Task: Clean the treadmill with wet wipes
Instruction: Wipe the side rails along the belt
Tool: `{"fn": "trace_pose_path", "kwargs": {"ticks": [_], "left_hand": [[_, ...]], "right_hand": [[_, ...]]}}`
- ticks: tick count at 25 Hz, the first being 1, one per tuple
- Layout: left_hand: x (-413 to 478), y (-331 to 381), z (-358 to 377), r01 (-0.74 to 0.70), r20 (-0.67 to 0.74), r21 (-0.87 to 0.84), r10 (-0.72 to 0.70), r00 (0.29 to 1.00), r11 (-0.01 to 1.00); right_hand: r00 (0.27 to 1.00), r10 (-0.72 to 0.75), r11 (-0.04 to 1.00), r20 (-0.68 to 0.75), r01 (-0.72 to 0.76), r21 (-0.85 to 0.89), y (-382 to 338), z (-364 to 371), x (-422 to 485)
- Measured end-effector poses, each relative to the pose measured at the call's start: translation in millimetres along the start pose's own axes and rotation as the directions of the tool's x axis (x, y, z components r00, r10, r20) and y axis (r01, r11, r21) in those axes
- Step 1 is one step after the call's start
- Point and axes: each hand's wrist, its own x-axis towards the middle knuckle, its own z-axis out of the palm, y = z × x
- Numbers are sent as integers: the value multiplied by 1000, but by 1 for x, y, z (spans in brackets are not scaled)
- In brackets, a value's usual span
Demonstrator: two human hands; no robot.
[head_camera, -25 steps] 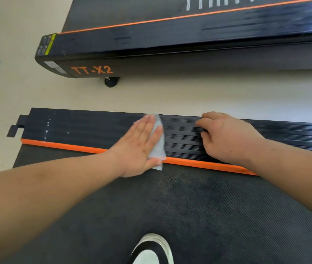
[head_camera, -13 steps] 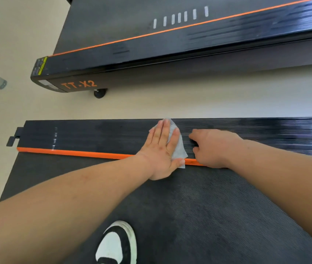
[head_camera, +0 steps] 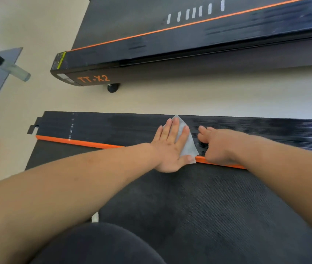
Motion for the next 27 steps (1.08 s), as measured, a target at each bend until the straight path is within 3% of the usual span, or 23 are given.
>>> {"fn": "trace_pose_path", "kwargs": {"ticks": [4, 10, 12, 14, 18, 20, 23, 25, 27], "left_hand": [[11, -18, 21, -89, -154, 85, 101, 983, 992], [20, -74, 37, -241, -313, 301, 334, 889, 923], [18, -109, 46, -254, -342, 311, 357, 869, 916], [12, -146, 57, -269, -360, 293, 367, 858, 917], [-2, -227, 79, -221, -410, 244, 307, 859, 944], [-14, -277, 93, -190, -430, 186, 254, 866, 964], [-30, -361, 118, -107, -477, 138, 161, 864, 985], [-42, -414, 136, -18, -522, 31, 32, 852, 999], [-50, -442, 151, 72, -514, -106, -117, 850, 992]], "right_hand": [[990, 142, 990, 15, -142, -25, -19, -12, 0], [910, 314, 945, -270, -326, 1, -90, -45, 20], [862, 283, 943, -420, -331, -44, -109, -45, 41], [863, 199, 976, -465, -215, 19, -136, -42, 62], [873, 6, 977, -487, 98, 189, -206, -40, 111], [856, -28, 979, -517, 128, 160, -238, -46, 142], [847, -13, 998, -531, 41, 42, -277, -67, 174], [819, -109, 993, -564, 64, -98, -311, -80, 193], [816, -213, 977, -538, 170, -129, -345, -88, 207]]}}
